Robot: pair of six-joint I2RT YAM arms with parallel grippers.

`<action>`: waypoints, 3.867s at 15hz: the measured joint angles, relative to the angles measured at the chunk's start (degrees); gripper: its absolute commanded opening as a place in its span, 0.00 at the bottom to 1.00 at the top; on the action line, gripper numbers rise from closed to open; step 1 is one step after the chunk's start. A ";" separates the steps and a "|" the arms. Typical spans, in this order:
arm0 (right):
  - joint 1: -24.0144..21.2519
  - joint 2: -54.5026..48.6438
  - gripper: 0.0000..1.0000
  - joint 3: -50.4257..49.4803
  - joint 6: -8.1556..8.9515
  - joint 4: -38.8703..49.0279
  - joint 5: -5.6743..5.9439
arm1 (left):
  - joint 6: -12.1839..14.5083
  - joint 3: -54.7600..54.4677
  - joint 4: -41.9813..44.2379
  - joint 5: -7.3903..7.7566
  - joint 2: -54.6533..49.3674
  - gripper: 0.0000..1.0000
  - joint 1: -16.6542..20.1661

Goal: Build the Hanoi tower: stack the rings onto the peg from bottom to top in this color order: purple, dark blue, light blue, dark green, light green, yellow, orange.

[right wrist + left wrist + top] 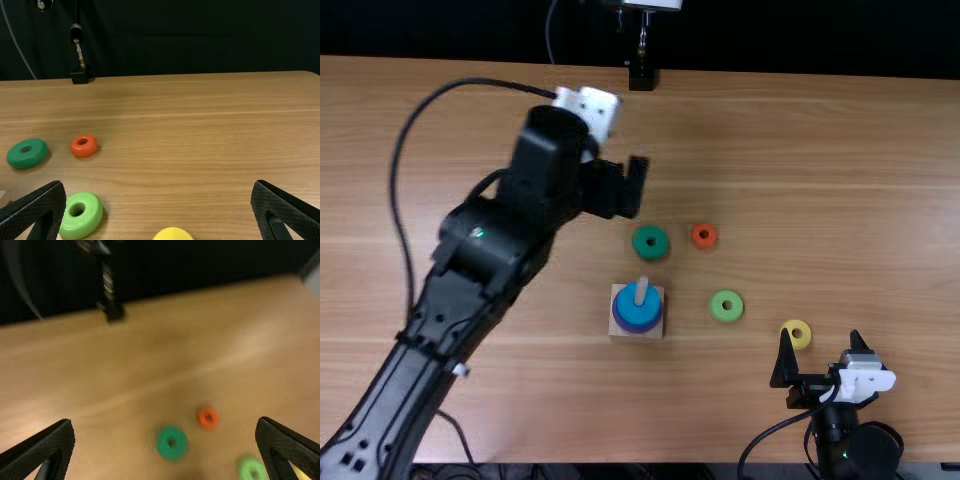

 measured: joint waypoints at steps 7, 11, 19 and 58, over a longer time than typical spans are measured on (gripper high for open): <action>0.00 0.00 1.00 0.00 0.02 -0.07 0.02 | -0.11 -51.15 27.04 -1.36 -43.19 1.00 21.81; 0.00 0.00 1.00 0.00 0.00 -0.07 0.04 | 0.04 -76.15 28.46 -1.51 -62.25 1.00 22.82; 0.00 0.00 1.00 0.00 0.02 -0.04 0.00 | 3.93 -93.31 32.70 -0.74 -85.74 1.00 22.82; 0.00 0.00 1.00 5.99 0.04 6.27 0.07 | 7.58 -93.35 30.34 0.15 -90.64 1.00 23.63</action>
